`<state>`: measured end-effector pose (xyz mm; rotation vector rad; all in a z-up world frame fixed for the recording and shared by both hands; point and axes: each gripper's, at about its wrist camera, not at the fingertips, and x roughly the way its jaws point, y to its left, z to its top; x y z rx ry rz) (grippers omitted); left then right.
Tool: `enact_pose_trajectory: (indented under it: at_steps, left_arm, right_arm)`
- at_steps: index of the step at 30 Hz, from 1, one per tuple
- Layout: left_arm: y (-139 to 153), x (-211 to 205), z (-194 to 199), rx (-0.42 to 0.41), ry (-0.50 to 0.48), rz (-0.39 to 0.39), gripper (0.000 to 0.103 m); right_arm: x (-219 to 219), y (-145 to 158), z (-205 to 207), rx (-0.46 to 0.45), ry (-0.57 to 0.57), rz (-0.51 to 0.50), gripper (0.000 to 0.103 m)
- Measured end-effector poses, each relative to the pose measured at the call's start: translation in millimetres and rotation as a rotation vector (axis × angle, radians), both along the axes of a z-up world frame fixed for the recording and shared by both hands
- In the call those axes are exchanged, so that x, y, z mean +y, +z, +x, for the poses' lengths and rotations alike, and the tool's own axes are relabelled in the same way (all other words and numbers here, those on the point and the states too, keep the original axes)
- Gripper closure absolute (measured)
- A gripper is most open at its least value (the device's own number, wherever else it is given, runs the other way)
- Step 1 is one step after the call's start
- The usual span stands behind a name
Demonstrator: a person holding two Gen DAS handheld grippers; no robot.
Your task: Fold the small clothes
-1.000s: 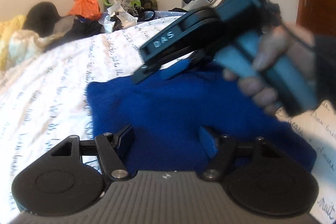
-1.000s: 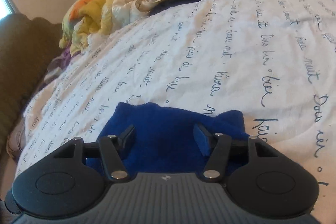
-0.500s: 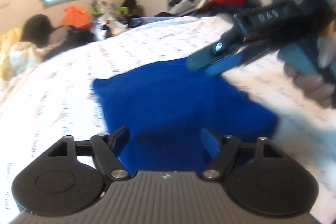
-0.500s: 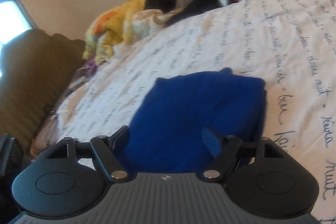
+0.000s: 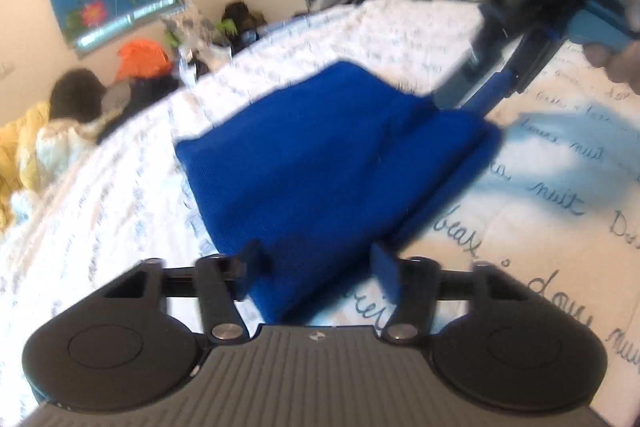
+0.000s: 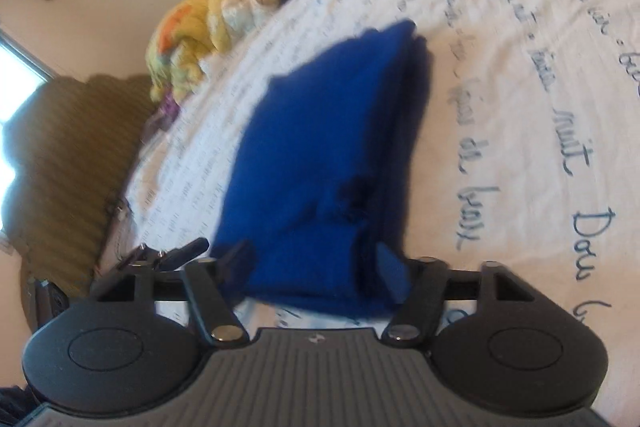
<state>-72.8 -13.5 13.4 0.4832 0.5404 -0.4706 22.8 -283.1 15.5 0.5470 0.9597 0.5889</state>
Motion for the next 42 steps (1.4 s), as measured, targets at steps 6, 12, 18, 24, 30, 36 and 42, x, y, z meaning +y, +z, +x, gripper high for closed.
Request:
enact_pose_trajectory:
  at_steps: [6,12,18,24,30,36,42]
  left_arm:
    - [7,7,4,0.068,0.017,-0.068,0.081]
    - [5,20,-3,0.099,0.047,-0.098,0.082]
    - [4,20,0,0.092,0.047,-0.089,0.082]
    - [4,19,-2,0.092,0.049,-0.082,0.081]
    - [7,29,-3,0.112,0.057,-0.107,0.086]
    - [9,35,-5,0.122,0.025,-0.116,0.086]
    - [41,39,-7,0.13,-0.038,-0.22,0.04]
  right_arm:
    - [9,-9,3,0.024,0.015,-0.057,0.095]
    - [11,6,-14,-0.031,0.055,-0.119,0.098]
    - [-9,9,-17,-0.019,-0.01,-0.038,0.093]
    - [8,15,5,-0.037,0.011,-0.067,0.026]
    - [21,11,1,-0.056,0.086,-0.132,0.094]
    - [-7,-8,-5,-0.009,0.017,-0.056,0.089]
    - [-17,35,23,-0.135,-0.061,-0.087,0.03]
